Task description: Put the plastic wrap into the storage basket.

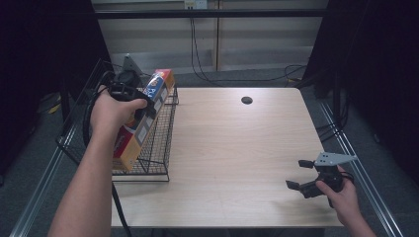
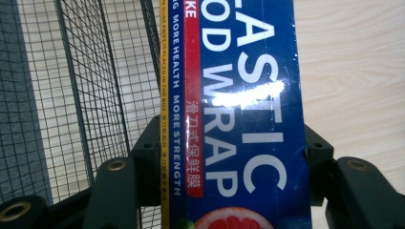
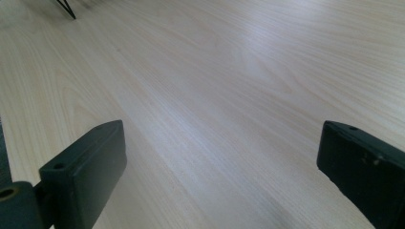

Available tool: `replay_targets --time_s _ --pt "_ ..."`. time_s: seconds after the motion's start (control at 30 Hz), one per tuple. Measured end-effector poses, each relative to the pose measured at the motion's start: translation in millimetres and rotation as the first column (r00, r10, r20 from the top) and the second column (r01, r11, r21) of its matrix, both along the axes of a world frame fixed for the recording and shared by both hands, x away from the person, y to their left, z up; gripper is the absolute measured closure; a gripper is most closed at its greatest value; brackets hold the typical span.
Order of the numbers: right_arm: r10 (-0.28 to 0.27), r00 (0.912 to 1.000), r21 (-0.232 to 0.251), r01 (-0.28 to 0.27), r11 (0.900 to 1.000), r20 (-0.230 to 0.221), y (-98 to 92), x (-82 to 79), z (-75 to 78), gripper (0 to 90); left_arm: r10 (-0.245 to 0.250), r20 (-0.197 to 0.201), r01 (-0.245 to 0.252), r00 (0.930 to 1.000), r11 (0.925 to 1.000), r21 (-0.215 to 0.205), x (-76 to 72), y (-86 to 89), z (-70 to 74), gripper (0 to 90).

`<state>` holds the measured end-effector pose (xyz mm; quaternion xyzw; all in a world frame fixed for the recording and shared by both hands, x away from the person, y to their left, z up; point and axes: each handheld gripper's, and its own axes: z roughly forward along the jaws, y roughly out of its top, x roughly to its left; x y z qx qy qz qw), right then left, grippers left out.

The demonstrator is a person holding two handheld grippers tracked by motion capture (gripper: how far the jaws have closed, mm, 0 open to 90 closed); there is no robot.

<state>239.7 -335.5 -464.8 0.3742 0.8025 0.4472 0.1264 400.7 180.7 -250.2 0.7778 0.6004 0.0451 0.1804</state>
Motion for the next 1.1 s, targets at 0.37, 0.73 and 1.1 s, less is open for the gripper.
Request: replay_targets --time_s 0.37,0.73,1.1 --pt "-0.004 1.0000 0.000 0.004 1.000 0.000 -0.7 -0.1 0.0 3.0 0.050 0.011 -0.050 0.9987 0.9988 -0.002 4.6 15.4 2.7 43.1" --pt "-0.007 1.0000 -0.003 0.007 1.000 0.001 -0.6 -0.1 0.4 3.0 0.069 0.020 -0.070 0.9974 0.9975 0.010 7.9 28.3 8.1 43.2" --pt "-0.006 1.0000 -0.007 0.006 1.000 0.001 -0.4 -0.1 0.8 3.1 0.092 0.014 -0.092 0.9957 0.9958 0.004 11.2 36.3 11.9 43.3"
